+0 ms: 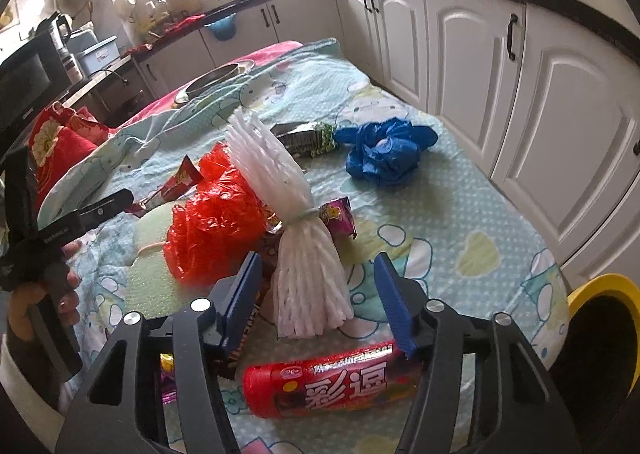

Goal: Collect trash
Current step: 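Grasp the red wrapper with the left tool while the right tool grasps the white plastic strip bundle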

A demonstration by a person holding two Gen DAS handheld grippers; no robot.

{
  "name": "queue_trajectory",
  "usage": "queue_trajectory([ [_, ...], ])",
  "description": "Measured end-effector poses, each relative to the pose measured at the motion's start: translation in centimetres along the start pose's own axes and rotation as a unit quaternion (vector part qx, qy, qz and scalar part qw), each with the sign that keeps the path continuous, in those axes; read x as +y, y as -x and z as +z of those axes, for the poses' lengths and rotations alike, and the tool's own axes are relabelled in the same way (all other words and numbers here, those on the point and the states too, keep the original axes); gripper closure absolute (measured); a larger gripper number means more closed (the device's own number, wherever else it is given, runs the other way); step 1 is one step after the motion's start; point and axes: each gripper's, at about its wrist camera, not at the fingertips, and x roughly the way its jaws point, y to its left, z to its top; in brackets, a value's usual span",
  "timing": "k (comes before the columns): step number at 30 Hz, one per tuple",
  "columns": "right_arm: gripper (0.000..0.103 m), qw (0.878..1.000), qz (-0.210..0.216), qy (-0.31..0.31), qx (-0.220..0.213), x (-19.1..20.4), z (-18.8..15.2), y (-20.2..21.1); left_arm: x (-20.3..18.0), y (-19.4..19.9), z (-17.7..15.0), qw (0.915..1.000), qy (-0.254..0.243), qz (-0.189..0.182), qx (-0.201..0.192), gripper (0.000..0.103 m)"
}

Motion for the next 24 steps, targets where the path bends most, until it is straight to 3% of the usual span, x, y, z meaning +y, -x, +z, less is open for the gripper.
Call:
queue_trajectory([
  [5,0.052,1.000,0.009,-0.007,0.013,-0.1,0.0,-0.8,0.7,-0.7,-0.5,0.9992,0.018,-0.034,0.012,0.040],
  [12,0.056,0.999,0.012,-0.016,0.033,-0.5,-0.2,-1.8,0.5,-1.0,-0.7,0.9985,0.020,-0.048,0.014,0.053],
  [17,0.073,0.999,0.020,-0.022,0.039,-0.6,-0.3,-2.0,0.7,-1.1,-0.7,0.9980,0.025,-0.057,0.016,0.067],
  [24,0.080,0.999,0.025,-0.021,0.032,-0.7,-0.2,-1.1,0.8,-0.8,-0.8,0.9977,0.025,-0.061,0.015,0.082],
])
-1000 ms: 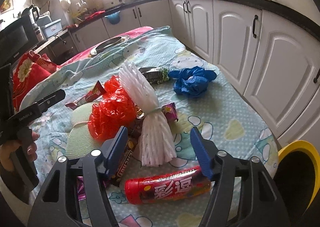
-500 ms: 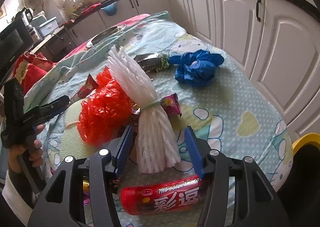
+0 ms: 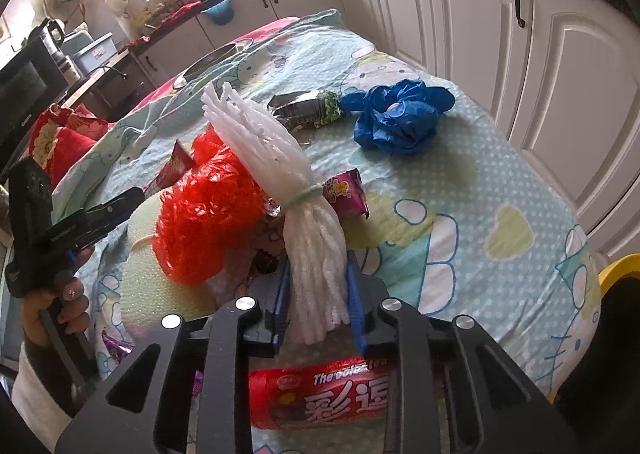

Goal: Collect trash
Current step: 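Grasp the red wrapper with the left tool while the right tool grasps the white plastic strip bundle, then carry both held items over the yellow bin and open both tools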

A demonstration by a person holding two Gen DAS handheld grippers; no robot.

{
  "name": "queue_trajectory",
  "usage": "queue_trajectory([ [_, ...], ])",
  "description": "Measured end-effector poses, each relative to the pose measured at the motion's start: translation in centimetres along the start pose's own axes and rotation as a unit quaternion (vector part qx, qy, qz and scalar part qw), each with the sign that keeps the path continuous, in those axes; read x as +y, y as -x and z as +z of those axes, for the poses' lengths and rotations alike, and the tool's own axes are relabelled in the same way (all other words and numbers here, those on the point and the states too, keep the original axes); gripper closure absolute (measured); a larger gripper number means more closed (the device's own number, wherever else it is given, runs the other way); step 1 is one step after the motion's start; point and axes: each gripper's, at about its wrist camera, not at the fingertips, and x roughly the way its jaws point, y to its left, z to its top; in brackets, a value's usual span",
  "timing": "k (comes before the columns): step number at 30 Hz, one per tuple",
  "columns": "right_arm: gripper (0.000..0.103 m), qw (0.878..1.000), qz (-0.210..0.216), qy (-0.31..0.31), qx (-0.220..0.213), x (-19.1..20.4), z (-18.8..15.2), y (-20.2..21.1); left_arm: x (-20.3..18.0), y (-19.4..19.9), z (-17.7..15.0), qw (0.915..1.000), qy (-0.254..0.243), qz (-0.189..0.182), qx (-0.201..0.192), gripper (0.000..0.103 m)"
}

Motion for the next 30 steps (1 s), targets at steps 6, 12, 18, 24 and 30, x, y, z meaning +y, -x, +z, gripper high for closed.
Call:
queue_trajectory([
  [6,0.082,1.000,0.003,-0.003,-0.014,-0.1,0.0,1.1,0.2,0.7,0.1,1.0000,-0.001,0.000,-0.005,0.091],
  [12,0.082,1.000,0.006,-0.005,-0.028,0.1,0.0,2.1,-0.4,2.2,0.6,0.9995,-0.018,0.011,-0.025,0.100],
  [18,0.082,0.999,0.013,-0.008,-0.046,0.0,0.0,3.7,-2.3,4.2,1.2,0.9974,-0.043,0.019,-0.055,0.100],
  [24,0.082,0.998,0.014,-0.014,-0.067,-0.5,0.0,5.7,-4.5,5.6,1.6,0.9956,-0.060,0.009,-0.071,0.100],
  [30,0.082,0.996,0.006,-0.020,-0.091,-1.4,-0.2,8.1,-7.5,5.7,1.3,0.9941,-0.081,0.001,-0.072,0.100],
])
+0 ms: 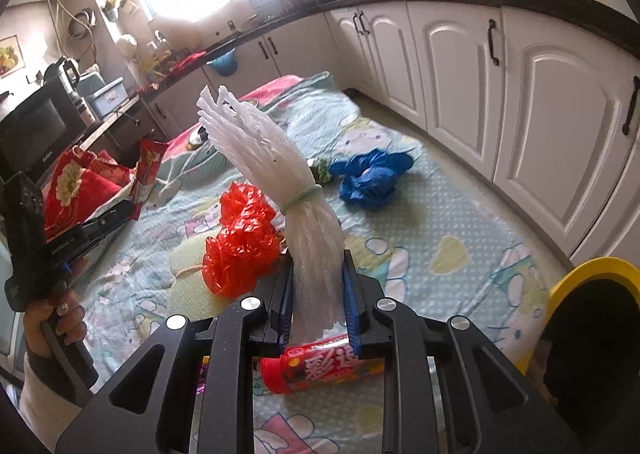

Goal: Collect trash
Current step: 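Carry both held items over the yellow bin and open both tools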

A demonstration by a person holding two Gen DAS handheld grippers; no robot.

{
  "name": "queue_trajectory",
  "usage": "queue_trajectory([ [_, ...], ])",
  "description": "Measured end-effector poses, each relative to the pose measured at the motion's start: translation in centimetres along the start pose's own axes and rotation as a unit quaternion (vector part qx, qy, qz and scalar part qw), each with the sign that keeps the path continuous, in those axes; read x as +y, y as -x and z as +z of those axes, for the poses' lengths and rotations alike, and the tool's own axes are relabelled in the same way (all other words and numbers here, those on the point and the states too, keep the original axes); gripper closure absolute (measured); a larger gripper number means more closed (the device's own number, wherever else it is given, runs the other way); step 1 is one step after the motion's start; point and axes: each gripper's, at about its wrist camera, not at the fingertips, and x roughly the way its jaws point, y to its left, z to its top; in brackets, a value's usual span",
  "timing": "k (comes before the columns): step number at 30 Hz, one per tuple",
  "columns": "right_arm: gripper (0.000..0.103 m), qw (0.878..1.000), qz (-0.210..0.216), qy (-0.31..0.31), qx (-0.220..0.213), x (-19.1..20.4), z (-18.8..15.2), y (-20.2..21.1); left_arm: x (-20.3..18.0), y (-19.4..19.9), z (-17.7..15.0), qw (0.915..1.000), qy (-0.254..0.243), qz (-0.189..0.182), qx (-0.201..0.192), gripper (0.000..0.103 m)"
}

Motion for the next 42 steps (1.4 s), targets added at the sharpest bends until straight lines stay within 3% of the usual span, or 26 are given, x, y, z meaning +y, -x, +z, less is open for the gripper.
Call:
queue_trajectory([
  [20,0.082,0.996,-0.061,-0.032,-0.058,-5.6,-1.1,7.9,-10.9,-1.6,-1.0,0.9948,-0.086,-0.053,0.015,0.100],
  [42,0.082,0.982,-0.134,-0.098,-0.092,-13.1,-4.5,13.2,-20.7,-4.7,-4.5,0.9783,-0.187,-0.073,0.050,0.100],
])
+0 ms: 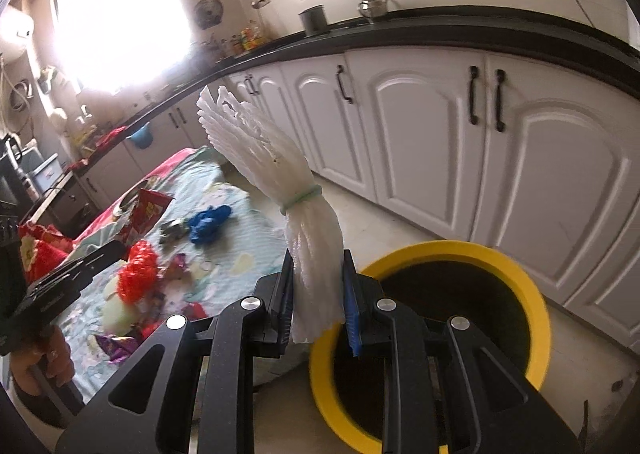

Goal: Collect trash
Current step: 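Carry both held items over the yellow bin and open both tools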

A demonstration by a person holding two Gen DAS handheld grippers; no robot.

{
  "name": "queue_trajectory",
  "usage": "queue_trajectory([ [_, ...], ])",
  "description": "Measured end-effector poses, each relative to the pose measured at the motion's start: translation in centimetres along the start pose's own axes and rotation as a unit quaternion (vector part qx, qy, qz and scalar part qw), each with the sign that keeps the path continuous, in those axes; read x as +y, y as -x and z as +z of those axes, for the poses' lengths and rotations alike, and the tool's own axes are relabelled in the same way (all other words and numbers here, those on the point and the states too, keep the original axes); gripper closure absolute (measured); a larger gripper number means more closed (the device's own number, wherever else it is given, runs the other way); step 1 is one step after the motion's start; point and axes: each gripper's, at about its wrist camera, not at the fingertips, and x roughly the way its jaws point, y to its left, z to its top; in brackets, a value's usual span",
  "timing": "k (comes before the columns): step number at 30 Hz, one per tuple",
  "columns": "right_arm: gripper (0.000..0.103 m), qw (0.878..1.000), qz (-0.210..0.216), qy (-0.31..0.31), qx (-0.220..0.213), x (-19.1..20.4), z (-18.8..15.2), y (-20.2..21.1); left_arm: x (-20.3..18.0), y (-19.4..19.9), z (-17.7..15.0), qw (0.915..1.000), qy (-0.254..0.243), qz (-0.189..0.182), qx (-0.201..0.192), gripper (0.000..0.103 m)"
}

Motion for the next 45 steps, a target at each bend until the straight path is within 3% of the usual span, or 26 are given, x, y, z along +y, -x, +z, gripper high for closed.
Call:
queue_trajectory([
  [14,0.082,0.997,-0.075,-0.030,0.006,-5.4,-2.7,0.5,-6.3,-5.3,-1.8,0.9965,-0.062,-0.008,0.056,0.100],
  [23,0.081,0.990,-0.124,-0.050,0.043,-9.0,-4.8,-1.1,-10.9,-9.2,-4.0,0.9887,-0.113,-0.026,0.096,0.100],
  [37,0.076,0.985,-0.127,-0.074,0.091,-11.6,-7.3,-2.6,-13.5,-13.9,-6.4,0.9765,-0.133,-0.052,0.161,0.098],
  [40,0.068,0.985,-0.128,-0.075,0.092,-11.6,-7.2,-2.7,-13.6,-14.2,-6.6,0.9759,-0.132,-0.053,0.165,0.092],
  [43,0.060,0.985,-0.134,-0.071,0.084,-11.4,-7.1,-2.3,-13.4,-14.1,-6.5,0.9767,-0.129,-0.054,0.163,0.079],
  [45,0.056,0.985,-0.137,-0.067,0.077,-11.2,-6.9,-2.1,-12.9,-13.9,-6.3,0.9784,-0.124,-0.049,0.158,0.062],
])
